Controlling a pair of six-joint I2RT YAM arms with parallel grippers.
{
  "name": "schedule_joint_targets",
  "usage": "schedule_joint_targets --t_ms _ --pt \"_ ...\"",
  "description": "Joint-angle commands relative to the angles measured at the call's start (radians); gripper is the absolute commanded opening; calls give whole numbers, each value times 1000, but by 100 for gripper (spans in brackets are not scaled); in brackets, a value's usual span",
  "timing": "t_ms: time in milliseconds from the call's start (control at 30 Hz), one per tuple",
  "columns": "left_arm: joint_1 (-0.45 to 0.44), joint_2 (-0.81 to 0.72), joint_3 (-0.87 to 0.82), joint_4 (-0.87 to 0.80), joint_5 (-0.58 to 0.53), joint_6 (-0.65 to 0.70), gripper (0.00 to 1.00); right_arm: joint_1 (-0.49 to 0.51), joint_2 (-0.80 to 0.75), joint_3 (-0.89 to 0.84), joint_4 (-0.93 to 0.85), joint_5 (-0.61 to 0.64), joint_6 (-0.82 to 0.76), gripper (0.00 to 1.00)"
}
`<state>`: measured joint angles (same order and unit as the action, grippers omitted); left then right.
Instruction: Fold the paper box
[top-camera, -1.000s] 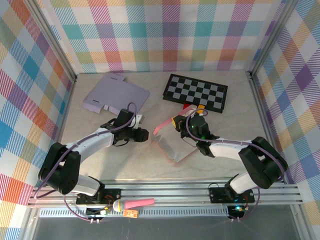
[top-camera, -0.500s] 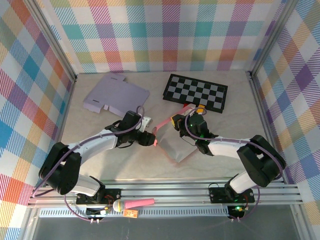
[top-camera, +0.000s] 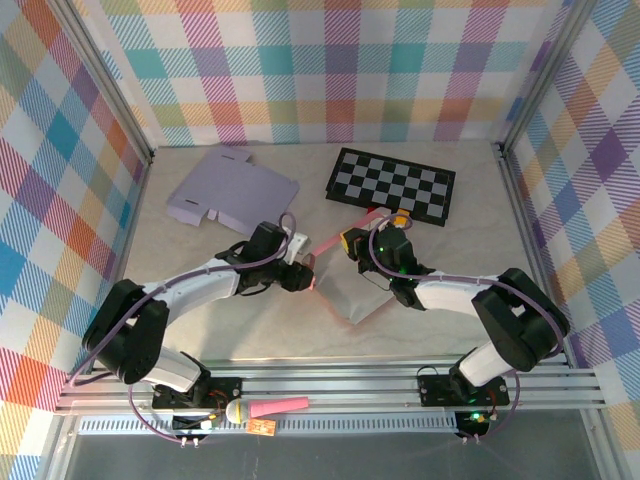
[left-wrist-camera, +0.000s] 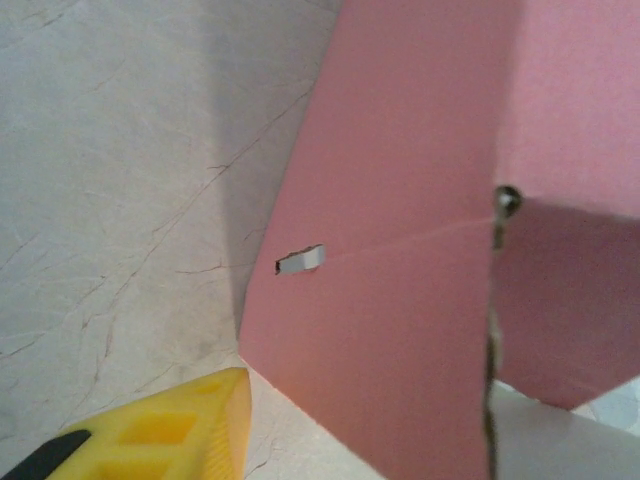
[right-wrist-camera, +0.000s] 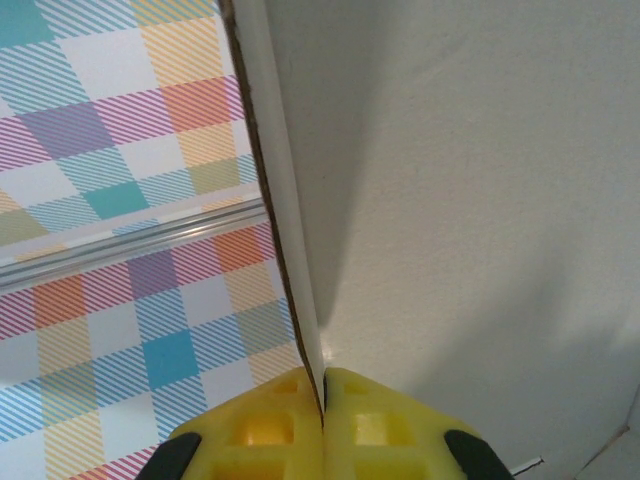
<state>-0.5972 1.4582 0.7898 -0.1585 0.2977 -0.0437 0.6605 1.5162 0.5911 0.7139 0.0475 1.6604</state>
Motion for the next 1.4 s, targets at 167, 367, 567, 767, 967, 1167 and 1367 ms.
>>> schedule_joint_targets --t_ms 167,367,567,767,967,1167,1367 --pt "-38 5 28 42 -23 30 31 -5 31 32 -38 -15 10 0" --pt "-60 -2 38 43 -50 43 26 -3 45 45 -30 -17 15 0" --pt "-61 7 35 79 -77 28 24 -2 41 49 -31 -16 15 0" --pt "-61 24 27 140 -125 -35 25 4 39 40 -19 -8 6 0" --pt "-61 25 16 182 -154 -85 25 20 55 38 8 -1 7 0" --pt "-61 8 1 174 -199 -87 21 20 53 36 -2 -1 12 0" --pt "-61 -4 5 155 -253 -63 19 20 47 38 -13 -6 22 0"
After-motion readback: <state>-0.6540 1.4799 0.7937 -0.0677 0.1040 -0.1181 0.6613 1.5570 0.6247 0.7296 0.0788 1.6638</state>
